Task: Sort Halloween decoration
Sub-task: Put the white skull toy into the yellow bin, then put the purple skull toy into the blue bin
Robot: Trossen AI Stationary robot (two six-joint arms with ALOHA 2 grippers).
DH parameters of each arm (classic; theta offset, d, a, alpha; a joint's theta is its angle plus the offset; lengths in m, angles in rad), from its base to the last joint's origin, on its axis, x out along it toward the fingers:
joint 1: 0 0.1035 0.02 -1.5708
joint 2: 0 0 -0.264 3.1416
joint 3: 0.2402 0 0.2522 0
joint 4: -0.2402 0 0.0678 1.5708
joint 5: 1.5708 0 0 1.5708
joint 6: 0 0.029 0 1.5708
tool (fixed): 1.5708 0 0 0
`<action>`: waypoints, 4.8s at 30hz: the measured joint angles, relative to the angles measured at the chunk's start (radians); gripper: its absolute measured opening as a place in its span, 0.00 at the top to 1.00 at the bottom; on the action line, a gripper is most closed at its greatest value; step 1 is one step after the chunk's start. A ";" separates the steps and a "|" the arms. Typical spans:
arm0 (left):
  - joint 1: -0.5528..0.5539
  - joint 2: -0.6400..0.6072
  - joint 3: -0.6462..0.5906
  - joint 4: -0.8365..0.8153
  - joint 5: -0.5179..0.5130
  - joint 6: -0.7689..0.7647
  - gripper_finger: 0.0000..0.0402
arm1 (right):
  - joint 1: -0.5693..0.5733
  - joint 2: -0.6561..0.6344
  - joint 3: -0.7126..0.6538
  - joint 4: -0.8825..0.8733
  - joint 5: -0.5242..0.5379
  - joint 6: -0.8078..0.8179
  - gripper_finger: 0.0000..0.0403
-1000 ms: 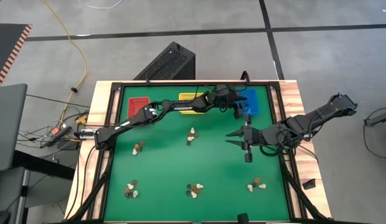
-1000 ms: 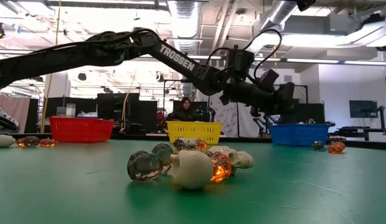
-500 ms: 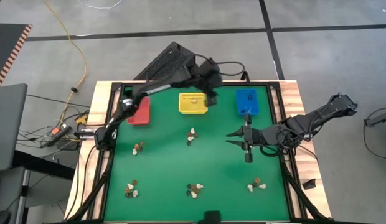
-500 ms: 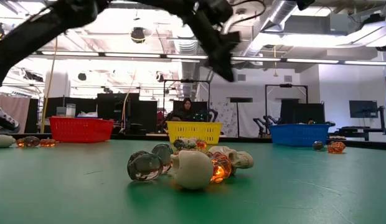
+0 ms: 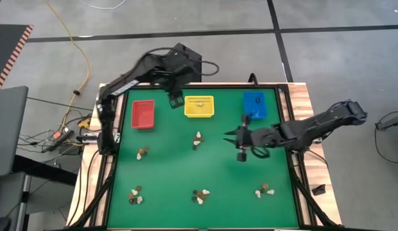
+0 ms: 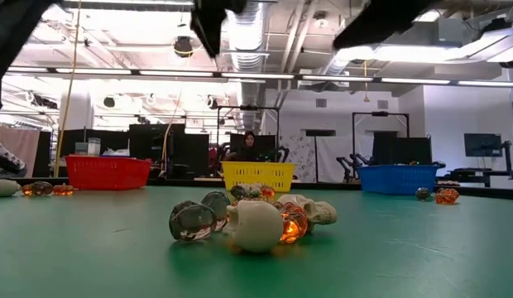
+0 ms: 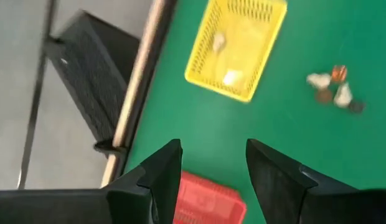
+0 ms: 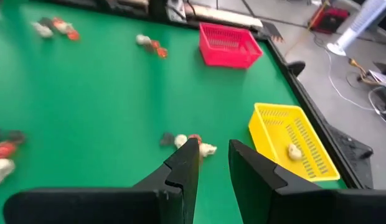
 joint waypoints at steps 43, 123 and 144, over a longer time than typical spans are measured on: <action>-0.532 -1.102 -2.085 1.879 0.076 -0.047 0.58 | 0.237 0.813 0.133 0.536 -0.278 0.300 0.37; -0.532 -1.101 -2.088 1.836 0.110 -0.032 0.58 | -0.698 0.635 0.132 0.532 -0.496 0.008 0.48; -0.595 -1.097 -1.883 1.139 0.218 -0.605 0.61 | -0.200 0.262 0.132 0.123 -0.526 0.064 0.45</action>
